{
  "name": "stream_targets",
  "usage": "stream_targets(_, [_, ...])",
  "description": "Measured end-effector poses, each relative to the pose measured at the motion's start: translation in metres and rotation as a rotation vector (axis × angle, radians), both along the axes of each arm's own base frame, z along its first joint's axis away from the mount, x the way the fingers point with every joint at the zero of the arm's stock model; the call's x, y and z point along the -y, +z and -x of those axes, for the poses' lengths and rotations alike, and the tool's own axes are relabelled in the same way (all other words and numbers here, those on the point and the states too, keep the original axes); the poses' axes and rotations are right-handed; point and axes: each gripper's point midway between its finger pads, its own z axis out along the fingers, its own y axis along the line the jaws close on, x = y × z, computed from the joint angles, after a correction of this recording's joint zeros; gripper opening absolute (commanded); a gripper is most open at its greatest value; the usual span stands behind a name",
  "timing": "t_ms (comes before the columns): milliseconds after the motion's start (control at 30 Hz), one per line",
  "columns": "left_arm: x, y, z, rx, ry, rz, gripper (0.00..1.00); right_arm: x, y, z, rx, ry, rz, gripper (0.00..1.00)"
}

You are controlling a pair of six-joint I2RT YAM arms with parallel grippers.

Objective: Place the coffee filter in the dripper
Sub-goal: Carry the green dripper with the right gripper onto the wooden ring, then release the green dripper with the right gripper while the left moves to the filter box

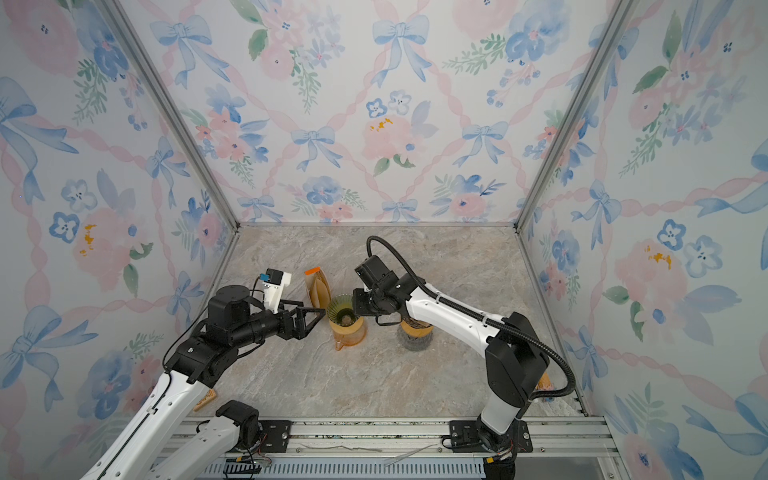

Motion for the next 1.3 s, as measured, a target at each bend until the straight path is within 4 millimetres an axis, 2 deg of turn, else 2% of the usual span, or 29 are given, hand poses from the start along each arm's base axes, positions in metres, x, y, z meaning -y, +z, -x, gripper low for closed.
stream_targets(100, [-0.001, -0.012, 0.001, -0.032, 0.011, 0.002, 0.98, 0.006, 0.008, 0.007, 0.032, 0.016, -0.004, 0.40])
stream_targets(233, [-0.005, -0.030, 0.003, -0.094, 0.046, 0.002, 0.98, 0.021, 0.034, 0.025, 0.106, 0.041, -0.043, 0.52])
stream_targets(367, [-0.007, -0.031, 0.001, -0.123, 0.085, 0.020, 0.98, 0.038, 0.067, 0.045, 0.210, 0.069, -0.090, 0.62])
stream_targets(500, [-0.011, -0.035, -0.001, -0.145, 0.136, 0.009, 0.93, 0.054, 0.091, 0.073, 0.308, 0.098, -0.121, 0.75])
stream_targets(600, [-0.016, -0.044, -0.008, -0.190, 0.178, -0.030, 0.89, 0.071, 0.102, 0.089, 0.361, 0.102, -0.129, 0.84])
stream_targets(700, [-0.020, -0.048, -0.023, -0.218, 0.228, -0.078, 0.86, 0.090, 0.108, 0.101, 0.403, 0.087, -0.130, 0.98])
stream_targets(800, [-0.026, -0.050, -0.037, -0.229, 0.277, -0.135, 0.81, 0.110, 0.110, 0.109, 0.429, 0.059, -0.131, 0.96])
stream_targets(933, [-0.031, -0.047, -0.061, -0.225, 0.325, -0.212, 0.80, 0.130, 0.110, 0.114, 0.451, 0.026, -0.117, 0.96])
stream_targets(1100, [-0.036, -0.050, -0.088, -0.213, 0.360, -0.308, 0.75, 0.144, 0.105, 0.116, 0.461, 0.008, -0.080, 0.96])
stream_targets(1300, [-0.037, -0.060, -0.109, -0.222, 0.365, -0.391, 0.65, 0.158, 0.104, 0.117, 0.480, -0.010, -0.043, 0.96])
